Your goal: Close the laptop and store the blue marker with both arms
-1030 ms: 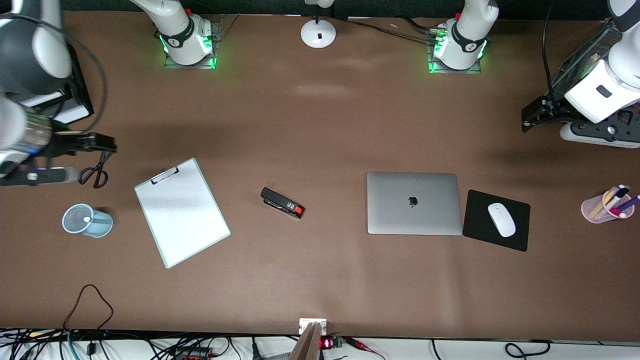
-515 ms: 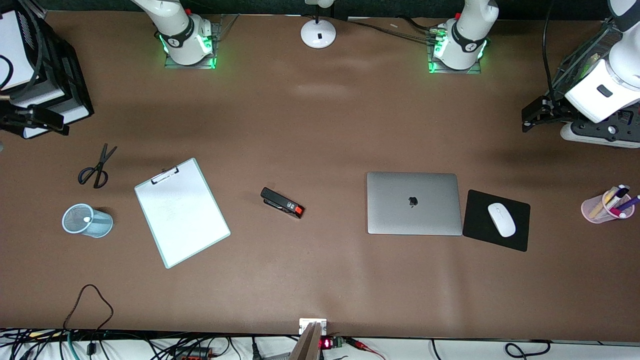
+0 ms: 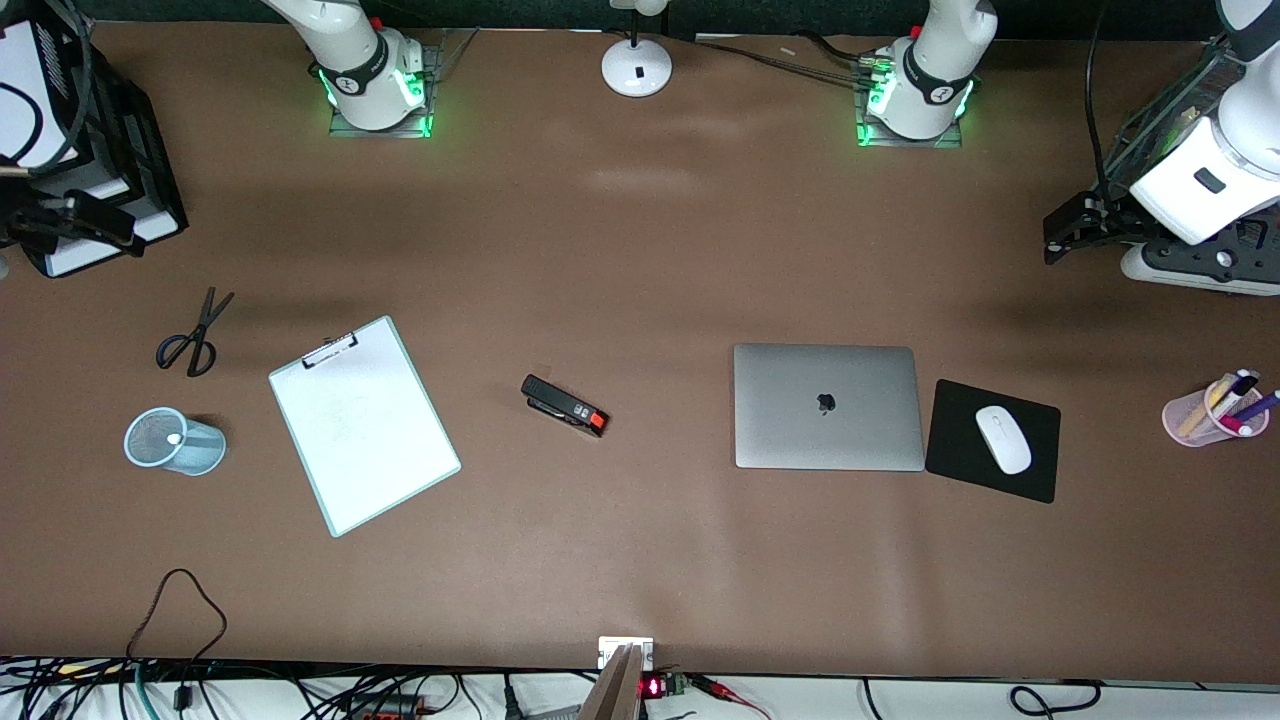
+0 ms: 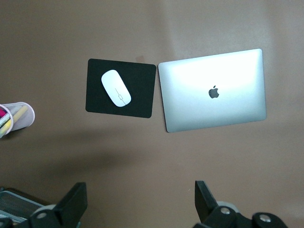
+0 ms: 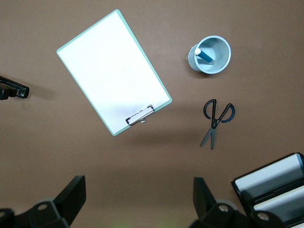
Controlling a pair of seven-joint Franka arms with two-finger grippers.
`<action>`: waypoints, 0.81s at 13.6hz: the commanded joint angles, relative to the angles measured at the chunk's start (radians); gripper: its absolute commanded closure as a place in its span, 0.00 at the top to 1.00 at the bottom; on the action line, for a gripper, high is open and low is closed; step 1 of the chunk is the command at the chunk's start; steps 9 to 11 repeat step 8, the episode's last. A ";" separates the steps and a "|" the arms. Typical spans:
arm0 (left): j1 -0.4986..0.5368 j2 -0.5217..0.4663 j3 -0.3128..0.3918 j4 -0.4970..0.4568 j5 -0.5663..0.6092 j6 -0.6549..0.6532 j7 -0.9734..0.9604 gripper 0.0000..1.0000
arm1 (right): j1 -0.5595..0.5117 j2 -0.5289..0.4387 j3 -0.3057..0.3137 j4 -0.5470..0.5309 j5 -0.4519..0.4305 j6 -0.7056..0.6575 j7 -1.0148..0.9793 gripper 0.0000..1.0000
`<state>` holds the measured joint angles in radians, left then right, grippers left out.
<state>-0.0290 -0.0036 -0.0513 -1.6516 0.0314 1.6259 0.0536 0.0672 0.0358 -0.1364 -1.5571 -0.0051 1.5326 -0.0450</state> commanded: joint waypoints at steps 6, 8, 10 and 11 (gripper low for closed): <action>-0.005 0.017 -0.001 0.041 0.015 -0.026 0.022 1.00 | 0.002 -0.028 0.009 -0.028 -0.006 -0.008 0.013 1.00; 0.003 0.019 -0.001 0.041 0.015 -0.026 0.023 1.00 | 0.003 -0.025 0.009 -0.028 -0.004 0.000 0.014 1.00; 0.003 0.019 -0.001 0.041 0.015 -0.026 0.023 1.00 | 0.003 -0.025 0.009 -0.028 -0.004 0.000 0.014 1.00; 0.003 0.019 -0.001 0.041 0.015 -0.026 0.023 1.00 | 0.003 -0.025 0.009 -0.028 -0.004 0.000 0.014 1.00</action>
